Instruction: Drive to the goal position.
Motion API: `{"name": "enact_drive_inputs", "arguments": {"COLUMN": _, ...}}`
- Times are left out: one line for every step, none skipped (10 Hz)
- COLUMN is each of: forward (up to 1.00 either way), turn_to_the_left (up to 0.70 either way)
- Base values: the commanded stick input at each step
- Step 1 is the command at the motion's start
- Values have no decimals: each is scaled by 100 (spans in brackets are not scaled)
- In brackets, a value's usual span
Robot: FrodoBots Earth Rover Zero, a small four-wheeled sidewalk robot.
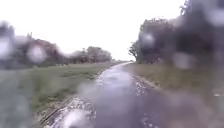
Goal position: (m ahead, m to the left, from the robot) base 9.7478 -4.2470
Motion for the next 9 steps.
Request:
{"name": "enact_drive_inputs", "arguments": {"forward": 100, "turn_to_the_left": 0}}
{"name": "enact_drive_inputs", "arguments": {"forward": 100, "turn_to_the_left": 0}}
{"name": "enact_drive_inputs", "arguments": {"forward": 100, "turn_to_the_left": 0}}
{"name": "enact_drive_inputs", "arguments": {"forward": 100, "turn_to_the_left": 0}}
{"name": "enact_drive_inputs", "arguments": {"forward": 100, "turn_to_the_left": 0}}
{"name": "enact_drive_inputs", "arguments": {"forward": 100, "turn_to_the_left": 0}}
{"name": "enact_drive_inputs", "arguments": {"forward": 100, "turn_to_the_left": 0}}
{"name": "enact_drive_inputs", "arguments": {"forward": 100, "turn_to_the_left": 0}}
{"name": "enact_drive_inputs", "arguments": {"forward": 100, "turn_to_the_left": 0}}
